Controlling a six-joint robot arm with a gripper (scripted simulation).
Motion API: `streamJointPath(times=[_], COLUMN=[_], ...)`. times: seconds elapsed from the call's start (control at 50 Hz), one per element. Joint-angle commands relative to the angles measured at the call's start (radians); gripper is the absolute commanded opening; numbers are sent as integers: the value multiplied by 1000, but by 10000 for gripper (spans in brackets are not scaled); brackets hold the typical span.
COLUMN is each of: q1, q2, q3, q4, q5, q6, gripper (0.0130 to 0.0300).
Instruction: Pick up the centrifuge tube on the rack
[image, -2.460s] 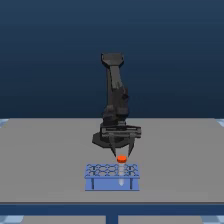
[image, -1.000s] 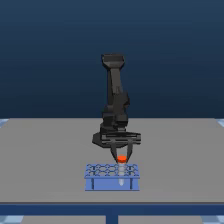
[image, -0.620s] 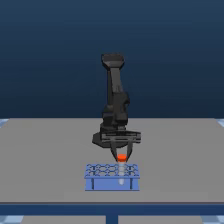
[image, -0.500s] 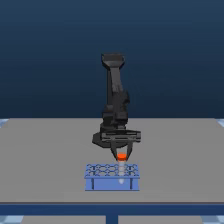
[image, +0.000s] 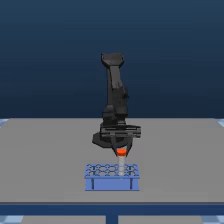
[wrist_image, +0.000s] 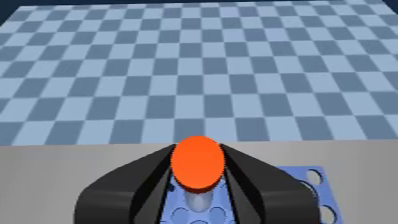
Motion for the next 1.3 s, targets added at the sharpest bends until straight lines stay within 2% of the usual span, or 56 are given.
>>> streamJointPath(times=[0.02,0.62,1.3], q1=[0,0,0], q2=[-11,-53,-85], q3=[-9,-43,-77], q4=[91,566,1082], q5=[23,55,50], q6=[-109,-589,-1109], gripper=[130,130,130])
